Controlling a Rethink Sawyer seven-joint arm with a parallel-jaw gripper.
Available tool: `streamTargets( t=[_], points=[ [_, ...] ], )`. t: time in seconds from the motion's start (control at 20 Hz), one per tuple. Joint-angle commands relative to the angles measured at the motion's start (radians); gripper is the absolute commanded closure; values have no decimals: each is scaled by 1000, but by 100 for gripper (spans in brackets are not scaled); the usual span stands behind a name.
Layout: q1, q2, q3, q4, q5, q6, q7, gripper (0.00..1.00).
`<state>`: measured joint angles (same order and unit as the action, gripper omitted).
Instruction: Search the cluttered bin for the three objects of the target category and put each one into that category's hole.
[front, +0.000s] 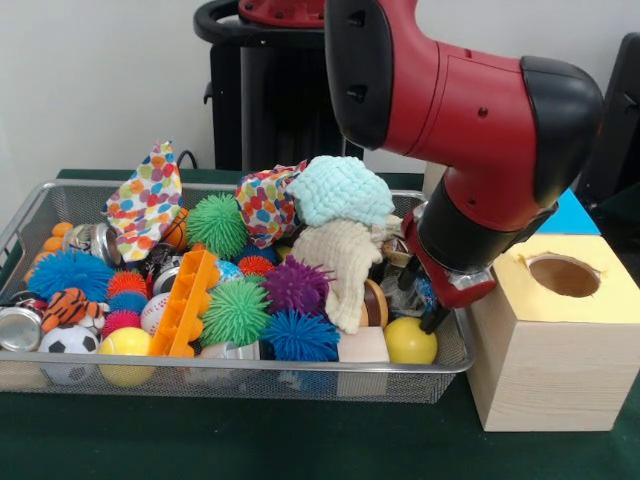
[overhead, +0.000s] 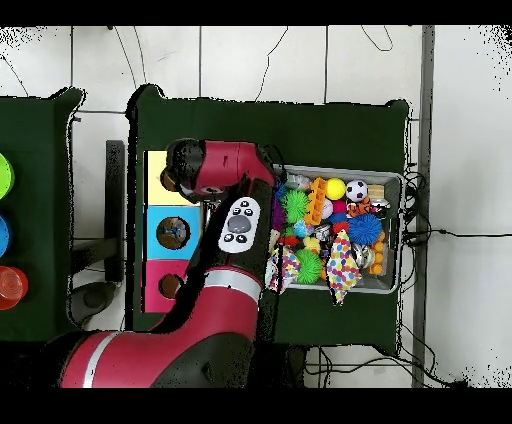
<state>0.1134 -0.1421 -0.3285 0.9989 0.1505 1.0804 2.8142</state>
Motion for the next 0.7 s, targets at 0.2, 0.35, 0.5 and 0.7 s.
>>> streamTargets(
  t=[0.2, 0.35, 0.5, 0.7],
  points=[
    [5, 140, 29, 58, 35, 32, 226, 0],
    [17, 205, -7, -16, 47, 63, 290, 0],
    [17, 231, -20, -34, 84, 106, 347, 0],
    [16, 248, -19, -35, 139, 167, 384, 0]
  ],
)
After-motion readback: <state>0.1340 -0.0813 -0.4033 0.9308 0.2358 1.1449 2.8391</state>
